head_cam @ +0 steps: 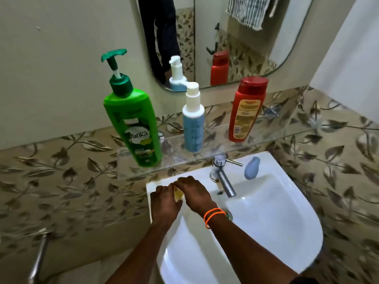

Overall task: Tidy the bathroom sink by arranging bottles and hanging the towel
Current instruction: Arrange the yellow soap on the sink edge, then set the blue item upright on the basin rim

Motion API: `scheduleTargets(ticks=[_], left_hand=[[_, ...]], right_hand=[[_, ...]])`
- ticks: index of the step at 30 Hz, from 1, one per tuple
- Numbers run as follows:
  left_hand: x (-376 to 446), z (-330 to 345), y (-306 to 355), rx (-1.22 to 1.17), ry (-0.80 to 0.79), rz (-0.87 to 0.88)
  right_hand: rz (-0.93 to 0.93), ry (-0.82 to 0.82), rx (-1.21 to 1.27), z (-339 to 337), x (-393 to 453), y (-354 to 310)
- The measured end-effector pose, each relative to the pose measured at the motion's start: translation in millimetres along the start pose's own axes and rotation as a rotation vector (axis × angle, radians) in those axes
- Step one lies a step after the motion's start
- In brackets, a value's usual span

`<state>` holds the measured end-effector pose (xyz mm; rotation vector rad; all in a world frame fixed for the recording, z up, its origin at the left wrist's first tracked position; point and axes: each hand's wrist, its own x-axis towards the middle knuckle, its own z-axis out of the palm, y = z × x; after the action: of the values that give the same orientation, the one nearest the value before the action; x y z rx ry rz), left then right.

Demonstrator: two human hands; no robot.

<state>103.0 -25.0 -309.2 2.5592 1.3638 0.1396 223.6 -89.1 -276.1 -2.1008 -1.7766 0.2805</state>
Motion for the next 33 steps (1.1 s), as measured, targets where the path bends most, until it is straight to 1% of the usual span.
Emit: scheduleTargets(ticks=[3, 5, 7, 9, 11, 14, 17, 19, 20, 22, 25, 27, 28, 29, 30, 31, 32, 33], left_hand=[[3.2, 6.8, -5.0, -0.169, 0.097, 0.025], [0.9, 2.6, -4.0, -0.312, 0.181, 0.013], [0.4, -6.9, 0.0, -0.516, 0.265, -0.032], [2.5, -15.7, 5.4, -0.659, 0.301, -0.041], [5.9, -18.1, 8.2, -0.675, 0.278, -0.045], [-0.2, -12.8, 9.2, -0.621, 0.274, -0.068], [-15.5, -5.3, 16.2, -0.555, 0.346, -0.068], [-25.8, -2.5, 29.9, -0.521, 0.417, -0.059], [-29.9, -1.9, 38.1, -0.511, 0.443, -0.053], [-35.9, 0.0, 62.0, -0.494, 0.473, -0.016], [-42.2, 1.5, 106.6, -0.504, 0.498, 0.086], [-41.8, 3.4, 140.5, -0.548, 0.482, 0.265], [-41.2, 5.3, 158.0, -0.594, 0.431, 0.373], [-40.3, 8.2, 175.4, -0.634, 0.357, 0.466], [-38.3, 11.0, 190.8, -0.651, 0.28, 0.535], [-35.5, 15.1, 206.1, -0.654, 0.212, 0.569], [-31.7, 20.7, 219.0, -0.66, 0.158, 0.555], [-27.3, 27.5, 228.8, -0.68, 0.122, 0.504]], right_hand=[[-0.006, 0.012, -0.023, 14.0, 9.8, 9.8], [0.021, 0.041, 0.049, 14.5, 11.5, 15.6], [0.138, 0.092, 0.255, 10.0, 12.7, 19.3], [0.282, 0.074, 0.465, 2.9, 15.6, 22.1], [0.333, 0.02, 0.52, 1.6, 18.5, 24.2], [0.325, -0.009, 0.547, 6.5, 20.3, 23.6], [0.34, -0.024, 0.592, 9.2, 16.3, 22.9], [0.344, -0.003, 0.585, 2.8, 7.3, 24.0], [0.344, 0.024, 0.569, -3.0, 0.2, 23.4], [0.358, 0.148, 0.592, -20.3, -20.5, 31.1], [0.371, 0.491, 0.566, -51.2, -64.3, 59.2], [0.44, 0.675, 0.436, -65.3, -91.9, 94.8], [0.502, 0.703, 0.345, -69.4, -100.4, 116.1], [0.559, 0.671, 0.243, -71.1, -105.0, 139.0], [0.586, 0.582, 0.142, -70.7, -104.7, 160.6], [0.564, 0.462, 0.05, -68.9, -101.9, 181.7], [0.495, 0.349, -0.032, -65.8, -97.6, 200.0], [0.409, 0.256, -0.091, -60.5, -92.0, 216.6]])
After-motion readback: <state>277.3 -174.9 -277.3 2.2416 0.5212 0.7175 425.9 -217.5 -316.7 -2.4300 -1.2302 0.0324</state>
